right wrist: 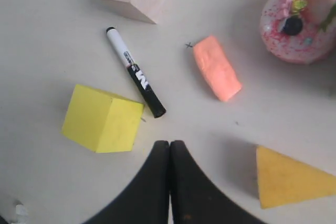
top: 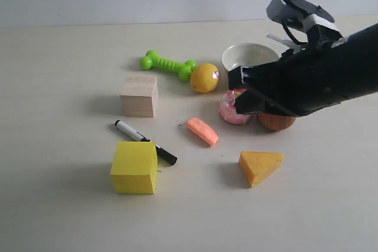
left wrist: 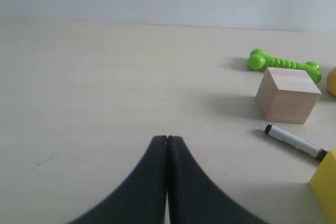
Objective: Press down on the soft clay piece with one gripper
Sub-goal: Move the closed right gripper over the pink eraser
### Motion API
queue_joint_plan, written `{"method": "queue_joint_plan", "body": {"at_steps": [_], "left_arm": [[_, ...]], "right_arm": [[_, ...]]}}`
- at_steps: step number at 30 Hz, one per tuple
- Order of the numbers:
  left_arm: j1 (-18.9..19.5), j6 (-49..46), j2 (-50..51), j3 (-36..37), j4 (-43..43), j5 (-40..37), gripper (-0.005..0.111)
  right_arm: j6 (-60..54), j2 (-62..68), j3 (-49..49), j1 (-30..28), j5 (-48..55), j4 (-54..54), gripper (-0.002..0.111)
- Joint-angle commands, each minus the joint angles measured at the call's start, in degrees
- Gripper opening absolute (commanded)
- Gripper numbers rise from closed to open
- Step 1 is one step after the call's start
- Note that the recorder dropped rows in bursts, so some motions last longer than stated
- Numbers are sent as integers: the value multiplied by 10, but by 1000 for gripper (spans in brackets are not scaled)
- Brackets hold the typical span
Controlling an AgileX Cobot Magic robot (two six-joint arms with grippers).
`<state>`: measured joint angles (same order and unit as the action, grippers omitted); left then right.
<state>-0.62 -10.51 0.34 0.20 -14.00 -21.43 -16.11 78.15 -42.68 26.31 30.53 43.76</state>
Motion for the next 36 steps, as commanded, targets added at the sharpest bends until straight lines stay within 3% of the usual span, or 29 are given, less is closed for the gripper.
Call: {"method": "queue_joint_plan", "body": {"at_steps": [1, 7, 21, 29, 32, 36], "left_arm": [[2, 1, -3, -2, -1, 5, 0], [2, 1, -3, -2, -1, 5, 0], [2, 1, -3, -2, -1, 5, 0], [2, 1, -3, -2, -1, 5, 0], [2, 1, -3, -2, -1, 5, 0], [2, 1, -3, -2, -1, 5, 0]], "right_arm": [[22, 35, -30, 4, 0, 56, 0], [117, 49, -40, 4, -24, 57, 0], [117, 51, -46, 4, -116, 159, 0], [132, 98, -96, 4, -80, 163, 0], [161, 138, -130, 4, -47, 142, 0], [281, 188, -177, 4, -11, 42, 0]]}}
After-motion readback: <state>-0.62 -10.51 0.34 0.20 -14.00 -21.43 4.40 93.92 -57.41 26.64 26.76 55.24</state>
